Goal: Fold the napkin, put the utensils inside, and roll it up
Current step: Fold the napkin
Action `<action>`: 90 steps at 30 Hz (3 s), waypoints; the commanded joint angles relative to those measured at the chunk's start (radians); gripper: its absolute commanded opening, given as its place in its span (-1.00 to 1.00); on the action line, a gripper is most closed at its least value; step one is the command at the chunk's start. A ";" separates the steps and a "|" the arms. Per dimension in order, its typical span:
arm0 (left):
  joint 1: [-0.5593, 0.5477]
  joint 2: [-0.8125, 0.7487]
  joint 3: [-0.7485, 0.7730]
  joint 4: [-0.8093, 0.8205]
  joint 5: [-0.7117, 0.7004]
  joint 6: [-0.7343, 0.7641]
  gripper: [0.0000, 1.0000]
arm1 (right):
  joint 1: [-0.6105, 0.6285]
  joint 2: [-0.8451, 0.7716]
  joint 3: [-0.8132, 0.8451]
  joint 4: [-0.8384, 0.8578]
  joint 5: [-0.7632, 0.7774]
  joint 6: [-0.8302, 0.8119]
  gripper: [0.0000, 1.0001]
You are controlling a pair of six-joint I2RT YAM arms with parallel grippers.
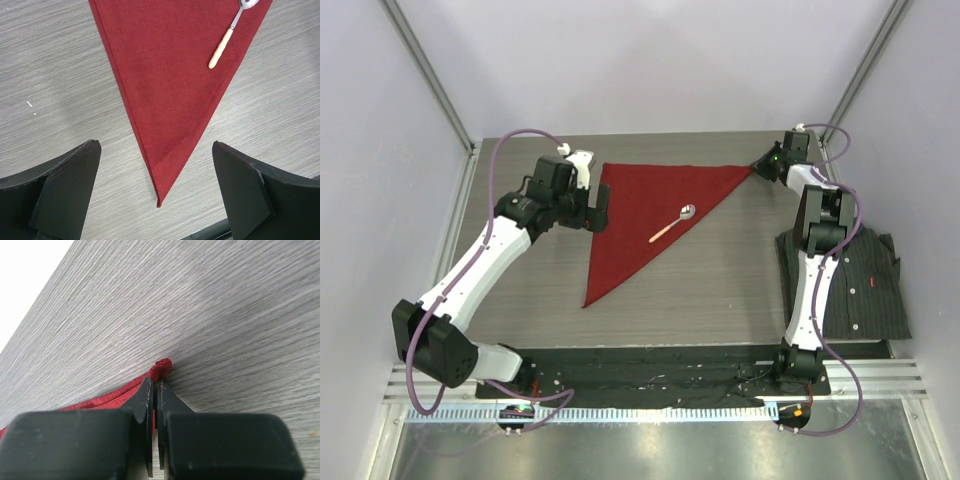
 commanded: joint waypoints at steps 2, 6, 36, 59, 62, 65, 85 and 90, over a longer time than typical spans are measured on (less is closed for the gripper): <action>0.008 -0.019 0.013 0.028 0.010 0.011 1.00 | 0.008 0.014 0.013 -0.019 0.001 -0.032 -0.98; 0.010 -0.016 0.012 0.028 0.010 0.009 1.00 | 0.008 -0.022 -0.013 0.037 -0.035 -0.026 -0.98; 0.010 -0.033 0.007 0.029 0.036 -0.009 1.00 | 0.294 -0.476 -0.513 0.367 -0.134 -0.016 -0.98; 0.010 -0.065 0.002 0.034 0.038 -0.024 0.99 | 0.572 -0.604 -0.702 0.338 -0.094 -0.013 -0.98; 0.010 -0.070 0.004 0.034 0.040 -0.026 1.00 | 0.595 -0.613 -0.716 0.338 -0.085 -0.010 -0.98; 0.010 -0.073 0.002 0.035 0.043 -0.027 1.00 | 0.610 -0.619 -0.719 0.327 -0.074 -0.015 -0.98; 0.010 -0.077 0.001 0.038 0.056 -0.037 1.00 | 0.690 -0.627 -0.808 0.324 -0.040 0.002 -0.98; 0.010 -0.076 0.001 0.038 0.058 -0.037 0.99 | 0.704 -0.618 -0.817 0.327 -0.052 0.007 -0.78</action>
